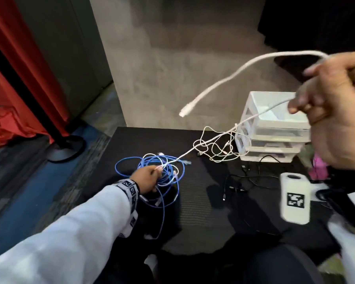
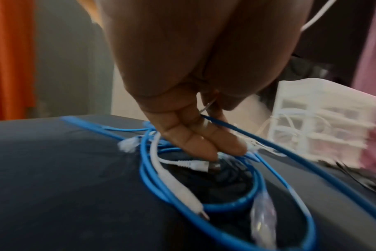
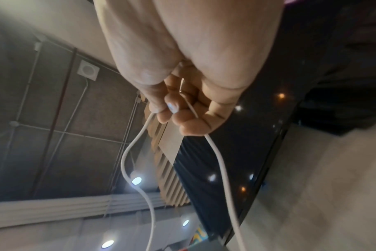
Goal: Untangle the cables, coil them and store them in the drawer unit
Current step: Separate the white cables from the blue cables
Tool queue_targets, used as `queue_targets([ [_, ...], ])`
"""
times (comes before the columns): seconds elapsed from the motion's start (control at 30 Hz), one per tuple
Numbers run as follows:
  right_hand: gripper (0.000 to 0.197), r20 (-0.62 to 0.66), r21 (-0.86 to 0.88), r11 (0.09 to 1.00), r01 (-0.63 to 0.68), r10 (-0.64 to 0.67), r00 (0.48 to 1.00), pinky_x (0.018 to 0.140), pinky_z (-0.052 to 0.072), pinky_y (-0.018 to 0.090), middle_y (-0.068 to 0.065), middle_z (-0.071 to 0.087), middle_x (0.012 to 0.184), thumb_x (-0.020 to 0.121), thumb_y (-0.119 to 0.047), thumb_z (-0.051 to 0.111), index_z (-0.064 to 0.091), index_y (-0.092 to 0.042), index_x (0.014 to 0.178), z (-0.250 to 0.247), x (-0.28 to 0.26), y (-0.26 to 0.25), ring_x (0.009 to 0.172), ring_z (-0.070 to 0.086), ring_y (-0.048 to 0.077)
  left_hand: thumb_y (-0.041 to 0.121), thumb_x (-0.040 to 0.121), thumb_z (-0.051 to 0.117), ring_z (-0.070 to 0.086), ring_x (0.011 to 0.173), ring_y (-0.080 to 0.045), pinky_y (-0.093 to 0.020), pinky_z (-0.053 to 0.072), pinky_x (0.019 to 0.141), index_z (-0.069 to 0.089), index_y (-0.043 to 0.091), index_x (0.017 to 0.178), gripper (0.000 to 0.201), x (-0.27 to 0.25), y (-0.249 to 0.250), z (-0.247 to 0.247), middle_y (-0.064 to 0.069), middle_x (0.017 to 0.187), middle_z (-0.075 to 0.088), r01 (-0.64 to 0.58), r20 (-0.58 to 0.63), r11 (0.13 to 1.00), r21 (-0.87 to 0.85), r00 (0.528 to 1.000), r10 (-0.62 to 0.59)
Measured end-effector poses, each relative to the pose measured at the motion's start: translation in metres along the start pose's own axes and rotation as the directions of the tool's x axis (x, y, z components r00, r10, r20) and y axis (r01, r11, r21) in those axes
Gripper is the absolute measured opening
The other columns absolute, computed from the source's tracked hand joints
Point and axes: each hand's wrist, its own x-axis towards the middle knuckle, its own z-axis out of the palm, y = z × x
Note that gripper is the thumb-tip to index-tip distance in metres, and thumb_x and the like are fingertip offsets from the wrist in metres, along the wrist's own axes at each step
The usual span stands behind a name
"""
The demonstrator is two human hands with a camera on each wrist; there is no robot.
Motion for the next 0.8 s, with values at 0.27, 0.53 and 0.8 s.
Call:
queue_targets([
  [0.27,0.012,0.024,-0.479,0.861,-0.173,0.21,0.978,0.051,0.037,0.03,0.027,0.057,0.07,0.105,-0.024,0.06,0.07,-0.018,0.11,0.0,-0.019,0.033,0.059,0.049,0.024,0.05,0.107,0.032,0.065,0.094,-0.021,-0.037,0.05,0.092,0.068,0.022,0.098,0.047,-0.023,0.026,-0.06,0.002,0.097,0.073,-0.095,-0.067,0.983,0.159,0.992,0.106],
  [0.53,0.043,0.397,-0.548,0.83,-0.102,0.366,0.842,0.104,0.052,0.032,-0.017,0.063,0.142,0.102,-0.025,0.063,0.06,-0.035,0.143,0.092,-0.08,0.123,0.113,0.07,0.006,0.051,0.096,0.026,0.066,0.083,-0.021,-0.033,0.051,0.072,0.069,0.027,0.094,0.049,-0.062,0.097,-0.066,0.004,0.087,0.073,-0.386,-0.152,0.857,0.343,0.877,0.456],
  [0.8,0.026,0.385,-0.773,0.63,0.079,0.366,0.848,0.07,0.047,0.039,-0.007,0.058,0.072,0.1,-0.038,0.06,0.064,-0.021,0.081,0.098,-0.079,0.157,0.072,0.057,0.015,0.048,0.096,0.058,0.06,0.075,-0.007,-0.032,0.05,0.072,0.06,0.03,0.09,0.02,-0.045,0.055,-0.032,0.012,0.082,0.064,-0.345,0.017,0.927,0.144,0.938,0.347],
])
